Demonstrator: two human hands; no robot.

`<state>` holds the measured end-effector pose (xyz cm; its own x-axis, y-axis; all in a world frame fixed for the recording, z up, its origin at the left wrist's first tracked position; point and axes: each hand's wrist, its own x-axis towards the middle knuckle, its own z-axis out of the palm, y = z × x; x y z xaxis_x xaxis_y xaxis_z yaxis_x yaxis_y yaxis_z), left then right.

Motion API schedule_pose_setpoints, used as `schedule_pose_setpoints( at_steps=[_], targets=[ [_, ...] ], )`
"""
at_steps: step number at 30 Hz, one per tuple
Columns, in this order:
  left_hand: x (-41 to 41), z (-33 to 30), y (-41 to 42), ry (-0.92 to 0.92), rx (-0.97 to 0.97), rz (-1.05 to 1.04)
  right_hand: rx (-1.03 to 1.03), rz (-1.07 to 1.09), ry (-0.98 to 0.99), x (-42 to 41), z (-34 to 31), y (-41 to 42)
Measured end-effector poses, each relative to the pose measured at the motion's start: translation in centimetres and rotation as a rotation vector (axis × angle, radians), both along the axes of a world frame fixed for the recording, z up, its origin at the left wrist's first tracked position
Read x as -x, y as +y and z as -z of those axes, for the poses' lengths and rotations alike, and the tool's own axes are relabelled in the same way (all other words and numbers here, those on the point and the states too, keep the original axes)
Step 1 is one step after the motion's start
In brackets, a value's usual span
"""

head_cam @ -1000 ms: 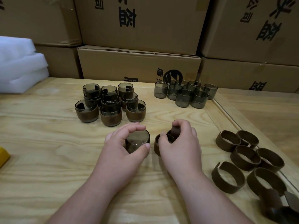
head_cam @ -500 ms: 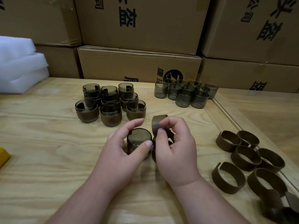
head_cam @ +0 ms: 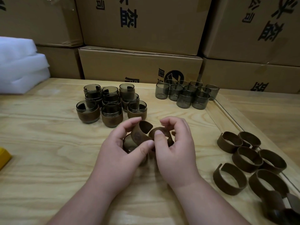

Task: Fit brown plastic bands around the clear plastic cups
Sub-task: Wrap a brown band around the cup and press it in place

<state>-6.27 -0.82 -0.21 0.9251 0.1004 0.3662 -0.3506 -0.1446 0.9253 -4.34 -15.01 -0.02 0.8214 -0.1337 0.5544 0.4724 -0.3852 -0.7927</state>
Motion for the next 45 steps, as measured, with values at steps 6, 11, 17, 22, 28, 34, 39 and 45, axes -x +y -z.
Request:
schedule_pose_setpoints(
  at_steps=[6, 11, 17, 22, 28, 34, 39, 45],
  targets=[
    [-0.1, -0.1, 0.0, -0.008, 0.151, -0.035, -0.062, -0.127, 0.217, -0.2, 0.3, 0.0],
    [-0.2, -0.3, 0.1, -0.038, 0.2, -0.004, -0.137, -0.161, 0.125, 0.2, -0.2, 0.2],
    [-0.3, -0.3, 0.0, -0.05, 0.272, -0.037, -0.251, -0.147, 0.025, 0.3, -0.4, 0.5],
    [-0.4, -0.4, 0.0, -0.05, 0.286, -0.06, -0.242, -0.117, 0.025, 0.4, -0.4, 0.4],
    [0.1, -0.7, 0.0, -0.012, 0.215, -0.058, -0.315, -0.008, -0.017, 0.2, -0.7, 0.3],
    [-0.2, -0.7, 0.0, -0.01, 0.295, -0.065, -0.379, 0.246, 0.11, -0.7, -0.7, -0.8],
    [-0.3, -0.7, 0.1, -0.008, 0.353, -0.07, -0.342, 0.345, 0.364, -1.4, -0.6, -1.9],
    [-0.4, -0.5, 0.1, -0.014, 0.375, -0.074, -0.361, 0.316, 0.297, -1.0, -1.0, -1.7]
  ],
)
